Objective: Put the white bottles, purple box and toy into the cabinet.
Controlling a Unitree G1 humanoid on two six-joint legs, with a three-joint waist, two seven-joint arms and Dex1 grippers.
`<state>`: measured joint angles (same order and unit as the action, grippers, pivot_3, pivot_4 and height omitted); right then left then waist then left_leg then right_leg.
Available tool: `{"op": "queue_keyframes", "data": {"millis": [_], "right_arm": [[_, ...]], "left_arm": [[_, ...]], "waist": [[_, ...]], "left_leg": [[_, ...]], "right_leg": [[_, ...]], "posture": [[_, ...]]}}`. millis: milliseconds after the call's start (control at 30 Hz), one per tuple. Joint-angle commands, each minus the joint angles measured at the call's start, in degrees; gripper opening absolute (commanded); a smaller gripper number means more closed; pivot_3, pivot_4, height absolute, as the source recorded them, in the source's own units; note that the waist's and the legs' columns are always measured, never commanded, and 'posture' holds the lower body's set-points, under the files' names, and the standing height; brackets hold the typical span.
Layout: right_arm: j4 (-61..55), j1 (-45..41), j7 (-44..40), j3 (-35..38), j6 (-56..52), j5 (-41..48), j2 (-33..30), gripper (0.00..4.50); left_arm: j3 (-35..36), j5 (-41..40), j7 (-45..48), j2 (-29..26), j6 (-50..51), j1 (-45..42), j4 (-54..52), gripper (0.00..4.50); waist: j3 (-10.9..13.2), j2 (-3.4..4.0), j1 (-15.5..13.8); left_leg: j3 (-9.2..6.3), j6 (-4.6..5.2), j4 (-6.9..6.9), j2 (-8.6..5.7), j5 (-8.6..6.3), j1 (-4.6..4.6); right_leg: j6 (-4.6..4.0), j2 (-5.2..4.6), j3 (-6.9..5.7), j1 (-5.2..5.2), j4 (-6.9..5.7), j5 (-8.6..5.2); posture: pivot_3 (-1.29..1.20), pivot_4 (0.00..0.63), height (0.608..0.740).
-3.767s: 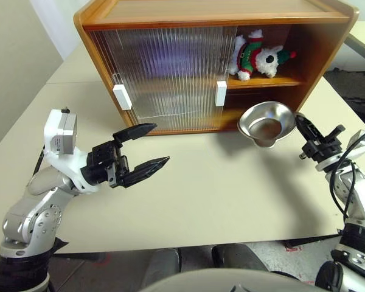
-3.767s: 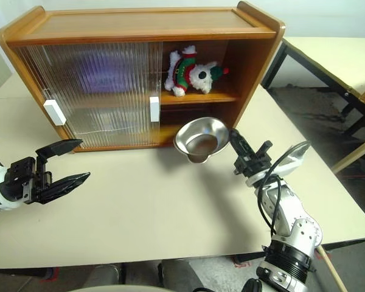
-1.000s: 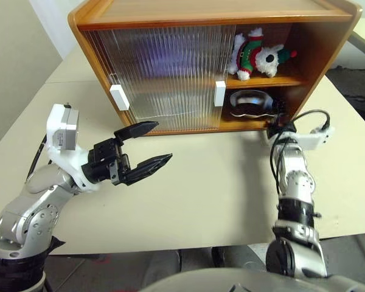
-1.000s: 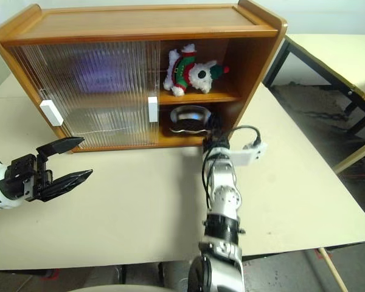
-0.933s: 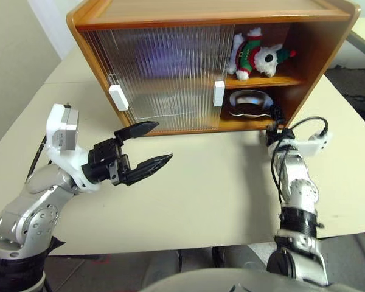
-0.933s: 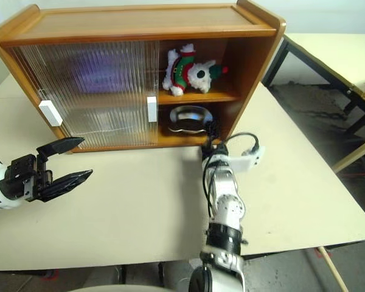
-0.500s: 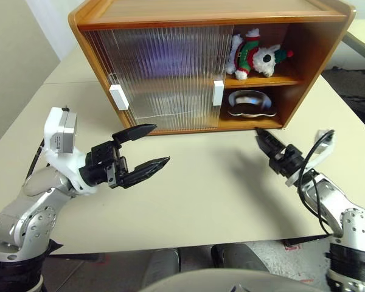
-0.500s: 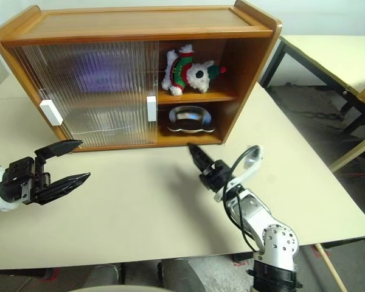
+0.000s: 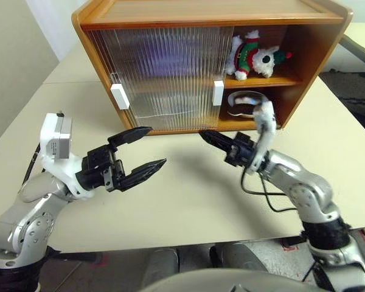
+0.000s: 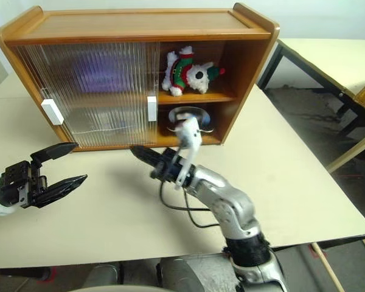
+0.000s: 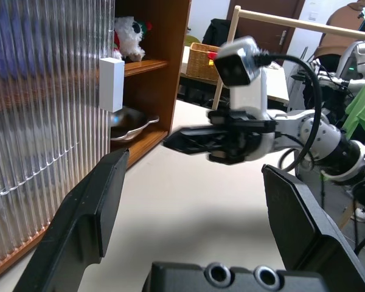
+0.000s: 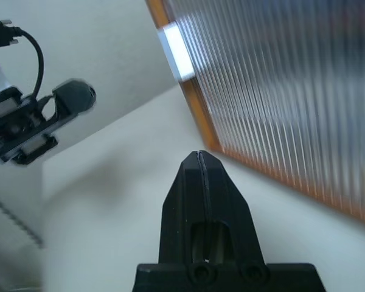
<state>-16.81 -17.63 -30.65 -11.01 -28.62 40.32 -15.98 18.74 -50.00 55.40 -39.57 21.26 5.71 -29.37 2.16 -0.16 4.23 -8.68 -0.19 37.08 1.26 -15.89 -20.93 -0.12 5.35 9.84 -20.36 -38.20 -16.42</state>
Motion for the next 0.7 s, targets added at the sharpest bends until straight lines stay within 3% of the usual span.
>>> {"op": "queue_keyframes", "data": {"millis": [33,333,700], "right_arm": [[4.0,-2.5,1.0,-2.4,4.1,-7.8,2.1,0.02],[13.6,-10.0,4.9,0.0,11.0,-16.6,9.9,0.02],[15.8,-10.1,7.4,4.0,11.9,-19.8,11.1,0.02]], "left_arm": [[0.1,0.5,-0.3,-0.1,-0.1,0.1,-0.7,4.5],[-0.3,-0.8,-3.3,-0.7,2.2,-1.8,-2.6,4.5],[-0.5,-2.0,-6.0,-1.1,4.7,-4.1,-3.9,4.5]], "waist": [[0.0,0.0,-0.1],[0.0,0.03,-0.4],[0.1,0.04,-1.1]], "left_leg": [[-0.02,0.0,0.0,0.01,0.0,0.0],[-0.08,0.0,-0.09,0.03,0.0,-0.05],[-0.25,-0.02,-0.23,0.17,0.0,-0.05]], "right_leg": [[-0.03,-0.01,-0.01,-0.01,0.0,0.01],[-0.21,-0.08,-0.13,-0.1,0.01,0.11],[-0.6,-0.18,-0.77,-0.12,0.01,0.12]], "posture": [[-0.05,0.056,0.74],[-0.05,0.064,0.74],[-0.04,0.068,0.74]]}}
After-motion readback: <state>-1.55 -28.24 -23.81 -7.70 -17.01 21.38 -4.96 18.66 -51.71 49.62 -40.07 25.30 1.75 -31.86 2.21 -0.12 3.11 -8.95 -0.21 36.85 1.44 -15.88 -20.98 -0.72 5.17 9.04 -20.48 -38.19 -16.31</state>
